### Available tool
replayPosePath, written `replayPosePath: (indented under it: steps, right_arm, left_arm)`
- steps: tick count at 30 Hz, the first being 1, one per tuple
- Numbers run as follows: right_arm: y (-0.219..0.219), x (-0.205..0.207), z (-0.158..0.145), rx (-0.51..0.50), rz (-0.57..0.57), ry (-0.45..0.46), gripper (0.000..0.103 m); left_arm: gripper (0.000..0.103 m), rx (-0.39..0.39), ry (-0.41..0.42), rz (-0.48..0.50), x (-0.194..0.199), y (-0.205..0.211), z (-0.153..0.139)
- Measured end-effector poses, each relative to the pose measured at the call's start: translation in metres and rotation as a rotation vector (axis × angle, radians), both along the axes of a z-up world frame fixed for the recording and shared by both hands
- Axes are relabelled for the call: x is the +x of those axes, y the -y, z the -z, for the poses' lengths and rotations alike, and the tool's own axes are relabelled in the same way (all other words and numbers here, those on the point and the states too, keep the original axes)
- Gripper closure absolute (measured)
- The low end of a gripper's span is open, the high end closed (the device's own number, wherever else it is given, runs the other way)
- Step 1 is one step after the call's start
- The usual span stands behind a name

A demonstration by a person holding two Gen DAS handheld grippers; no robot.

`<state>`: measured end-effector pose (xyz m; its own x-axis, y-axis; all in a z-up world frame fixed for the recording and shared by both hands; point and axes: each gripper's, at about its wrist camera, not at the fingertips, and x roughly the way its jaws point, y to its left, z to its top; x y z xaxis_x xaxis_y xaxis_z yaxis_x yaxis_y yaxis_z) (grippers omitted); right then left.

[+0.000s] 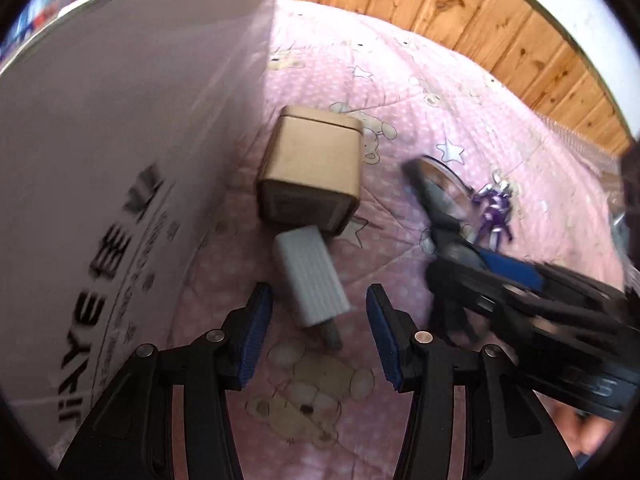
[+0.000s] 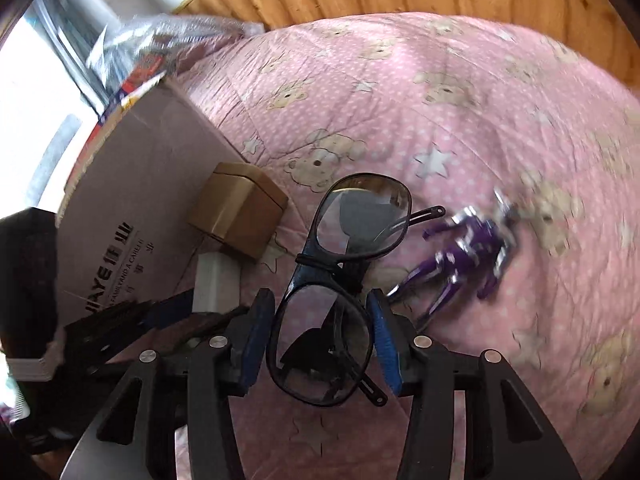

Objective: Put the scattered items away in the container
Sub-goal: 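Grasp the white charger plug with the left tool while the right tool grasps the black glasses, then lift and carry the charger plug and glasses over the white box with both tools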

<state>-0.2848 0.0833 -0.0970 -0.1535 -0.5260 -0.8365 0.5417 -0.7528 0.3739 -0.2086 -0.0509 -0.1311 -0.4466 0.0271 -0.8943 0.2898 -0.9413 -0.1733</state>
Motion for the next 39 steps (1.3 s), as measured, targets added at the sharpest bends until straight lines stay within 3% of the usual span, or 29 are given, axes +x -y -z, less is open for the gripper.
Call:
replayPosePath:
  steps: [3,6,7,8,9,13,16,20,22,23,24,25,32,39]
  right_arm:
    - [-0.031,0.006,-0.002,-0.024,0.055,0.015,0.054]
    - [-0.063,0.016,-0.004,-0.053,0.098,0.034,0.056]
    - [-0.071,0.02,-0.003,-0.059,0.115,0.043,0.068]
    - [-0.079,0.023,0.0,-0.087,0.129,0.062,0.078]
    - [-0.085,0.024,0.003,-0.123,0.147,0.092,0.079]
    - [-0.091,0.034,0.007,-0.143,0.168,0.092,0.079]
    - [-0.081,0.036,0.002,-0.089,0.152,0.057,0.073]
    - [-0.051,0.03,-0.001,-0.02,0.101,-0.006,0.043]
    - [-0.038,0.022,0.009,0.055,0.084,-0.025,0.041]
    - [-0.032,0.024,0.009,0.043,0.08,-0.052,0.04]
    - [-0.027,0.021,0.01,0.061,0.07,-0.058,0.043]
    - [-0.023,0.021,0.008,0.097,0.068,-0.083,0.055]
    - [-0.052,0.049,-0.013,-0.033,0.117,-0.03,0.056]
    - [-0.064,0.099,-0.011,-0.064,0.164,0.005,0.056]
  left_arm:
    - [0.051,0.055,-0.02,-0.025,-0.004,0.01,0.0]
    - [0.051,0.036,-0.025,-0.015,-0.009,0.01,0.002]
    - [0.052,0.028,-0.034,-0.019,-0.011,0.009,0.002]
    - [0.059,0.015,-0.035,-0.022,-0.012,0.008,0.003]
    - [0.082,-0.018,-0.032,-0.03,-0.014,0.007,0.003]
    - [0.082,-0.002,-0.027,-0.014,-0.009,0.01,0.003]
    - [0.082,0.006,-0.021,0.005,0.0,0.009,0.002]
    - [0.082,-0.005,-0.023,0.022,0.02,0.002,0.002]
    - [0.082,0.002,-0.02,0.024,0.029,0.0,0.003]
    - [0.082,0.003,-0.02,0.026,0.033,-0.001,0.002]
    - [0.082,0.006,-0.018,0.026,0.037,-0.001,0.002]
    - [0.082,0.011,-0.015,0.024,0.039,-0.001,0.001]
    - [0.082,0.046,-0.036,0.029,0.062,0.0,-0.009]
    - [0.082,-0.008,-0.045,0.067,0.089,-0.011,-0.025]
